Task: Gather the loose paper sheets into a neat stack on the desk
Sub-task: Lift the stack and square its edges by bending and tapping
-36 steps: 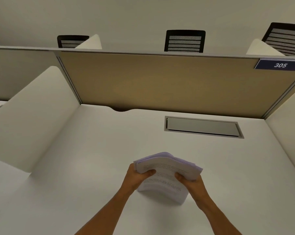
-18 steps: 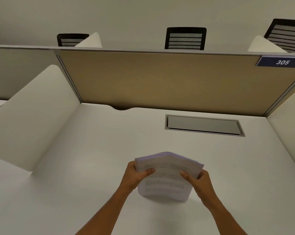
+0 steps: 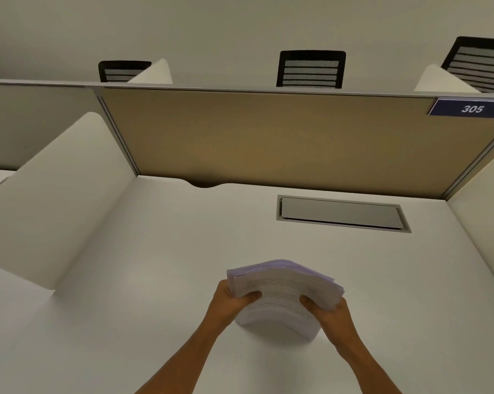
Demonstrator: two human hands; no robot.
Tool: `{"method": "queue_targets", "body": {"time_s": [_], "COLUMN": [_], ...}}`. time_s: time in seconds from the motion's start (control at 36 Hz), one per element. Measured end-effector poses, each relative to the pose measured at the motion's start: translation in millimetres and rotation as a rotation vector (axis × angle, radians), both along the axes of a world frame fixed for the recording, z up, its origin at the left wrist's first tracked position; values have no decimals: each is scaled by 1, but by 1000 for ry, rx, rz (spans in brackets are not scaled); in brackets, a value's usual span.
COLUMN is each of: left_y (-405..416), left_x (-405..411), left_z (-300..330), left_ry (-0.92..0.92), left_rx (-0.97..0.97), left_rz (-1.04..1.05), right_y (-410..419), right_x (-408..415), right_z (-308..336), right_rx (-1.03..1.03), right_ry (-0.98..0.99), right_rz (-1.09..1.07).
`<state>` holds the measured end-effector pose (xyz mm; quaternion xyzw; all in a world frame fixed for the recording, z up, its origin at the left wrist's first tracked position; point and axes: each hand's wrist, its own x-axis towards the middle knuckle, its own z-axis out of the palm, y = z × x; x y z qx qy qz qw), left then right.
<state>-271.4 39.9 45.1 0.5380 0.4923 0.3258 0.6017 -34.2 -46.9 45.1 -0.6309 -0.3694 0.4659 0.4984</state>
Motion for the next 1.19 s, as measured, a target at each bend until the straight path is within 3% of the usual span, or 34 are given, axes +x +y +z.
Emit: {"method": "queue_targets", "body": {"time_s": [0.42,0.56,0.78,1.19], "left_y": [-16,-5,-2,-17], "left_x": [13,8,1,12], "left_z": [-17,-3,4,-27], "left_ry": [8,-24,76,30], "left_rx": [-87,3,114,-34], "left_rz": [22,-3,-127,-42], "right_y": [-7,-7,-11,-13], "right_x": [0,9,18,5], "right_z": [-23,-7,3,-29], "right_rx": [-105,-45,-23,-161], "right_ry": [3,22,-16,-103], "right_rz": [76,44,75,53]}}
